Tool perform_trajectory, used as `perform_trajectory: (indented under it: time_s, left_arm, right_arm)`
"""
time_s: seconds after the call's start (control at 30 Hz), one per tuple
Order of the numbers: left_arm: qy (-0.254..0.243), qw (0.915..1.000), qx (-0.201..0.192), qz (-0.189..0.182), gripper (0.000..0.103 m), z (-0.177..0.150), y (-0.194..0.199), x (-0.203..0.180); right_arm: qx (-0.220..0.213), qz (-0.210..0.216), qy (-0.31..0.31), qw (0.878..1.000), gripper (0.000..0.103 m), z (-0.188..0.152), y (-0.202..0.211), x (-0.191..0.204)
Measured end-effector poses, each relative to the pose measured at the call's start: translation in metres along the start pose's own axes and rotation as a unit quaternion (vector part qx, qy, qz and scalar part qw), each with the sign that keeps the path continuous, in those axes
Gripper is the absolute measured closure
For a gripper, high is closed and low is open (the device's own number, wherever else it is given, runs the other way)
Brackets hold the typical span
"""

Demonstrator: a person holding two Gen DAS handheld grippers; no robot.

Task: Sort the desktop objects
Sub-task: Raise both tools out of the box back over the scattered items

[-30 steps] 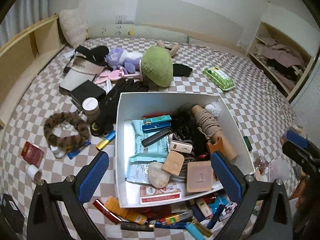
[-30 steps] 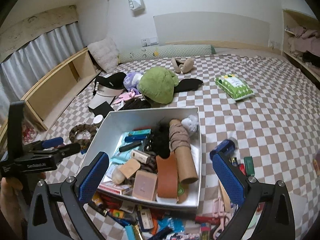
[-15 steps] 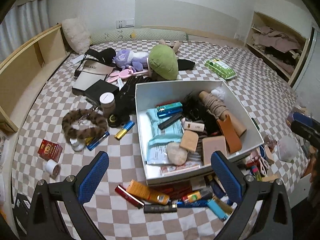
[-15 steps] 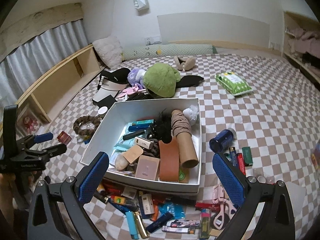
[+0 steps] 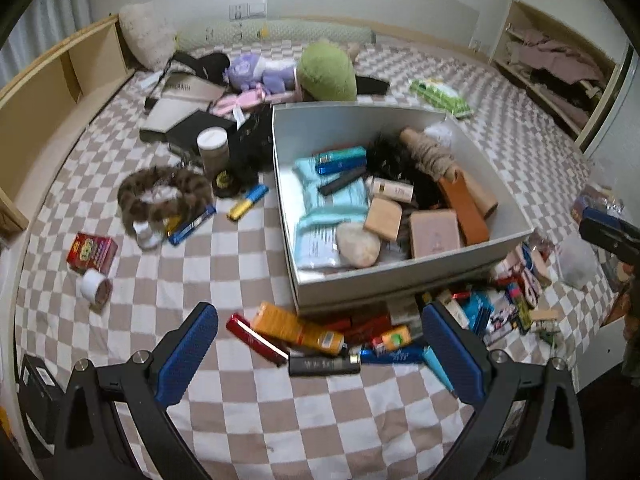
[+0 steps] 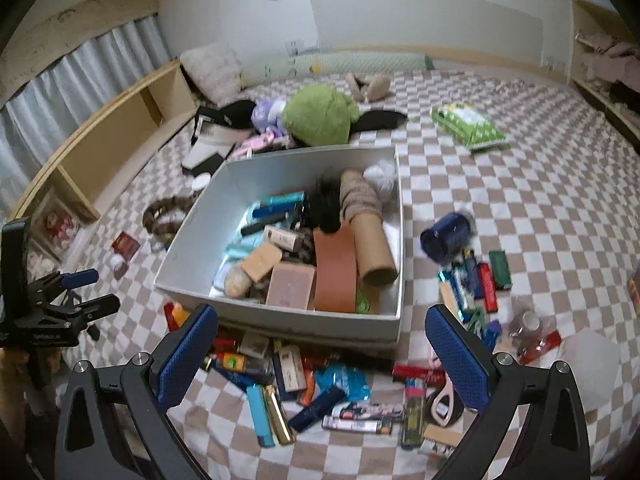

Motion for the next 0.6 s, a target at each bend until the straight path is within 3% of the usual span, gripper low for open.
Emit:
perform_trajectory:
  time_s: [0.43,0.6]
  left_arm:
    - [-0.028,0.9962,0.077,0.030,0.002,-0.035,-0.039,-0.013]
    - [-0.026,0.9929,0.109,0.040,0.002,-0.051,-0.056,-0.011]
  right_arm:
    - [0.099,0.024,-0.046,0.994,0.000,-0.030,-0.030,-0.012]
    - [0.139,0.007,0.000,0.990,0.000,-0.049,-0.039,-0.006]
Point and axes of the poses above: each gripper's, at about its wrist camera, not at the fingertips, and y roughly against the way its jaws point, x to its left, z to its top, the point moved 3 cm from there along -y, roughly the way its jaws point, and after that the axes turned 12 degrees about z, right-handed, at the moved point
